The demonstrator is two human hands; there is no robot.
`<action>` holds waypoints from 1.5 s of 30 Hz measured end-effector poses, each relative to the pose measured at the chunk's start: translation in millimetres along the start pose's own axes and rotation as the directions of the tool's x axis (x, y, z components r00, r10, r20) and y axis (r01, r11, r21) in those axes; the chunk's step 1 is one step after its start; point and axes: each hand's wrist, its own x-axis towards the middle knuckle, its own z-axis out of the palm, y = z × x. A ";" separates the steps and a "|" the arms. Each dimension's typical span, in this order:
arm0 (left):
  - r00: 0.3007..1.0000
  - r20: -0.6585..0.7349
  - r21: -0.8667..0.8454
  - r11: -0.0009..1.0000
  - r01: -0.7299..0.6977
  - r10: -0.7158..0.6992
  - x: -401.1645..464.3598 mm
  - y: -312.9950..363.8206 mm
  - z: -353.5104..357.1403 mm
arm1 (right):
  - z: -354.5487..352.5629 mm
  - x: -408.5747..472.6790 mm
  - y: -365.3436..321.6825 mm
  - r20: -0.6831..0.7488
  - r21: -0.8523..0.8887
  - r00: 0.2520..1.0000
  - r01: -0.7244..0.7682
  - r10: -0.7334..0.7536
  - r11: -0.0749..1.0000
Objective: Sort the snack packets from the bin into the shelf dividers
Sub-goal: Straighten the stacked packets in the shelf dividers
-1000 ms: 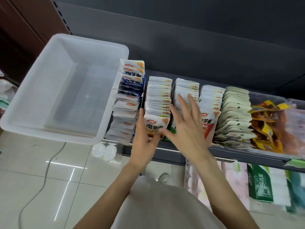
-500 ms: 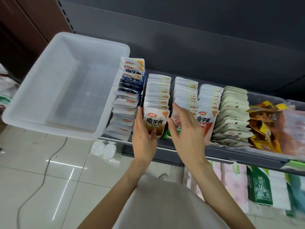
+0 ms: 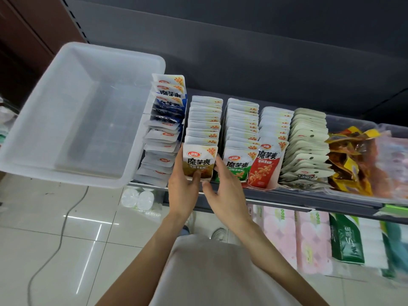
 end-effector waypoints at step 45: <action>0.959 0.283 -0.283 0.957 0.065 0.019 59.2 43.9 -5.7 | -86.4 151.5 -32.3 0.162 -0.433 0.906 0.421 -0.390 0.797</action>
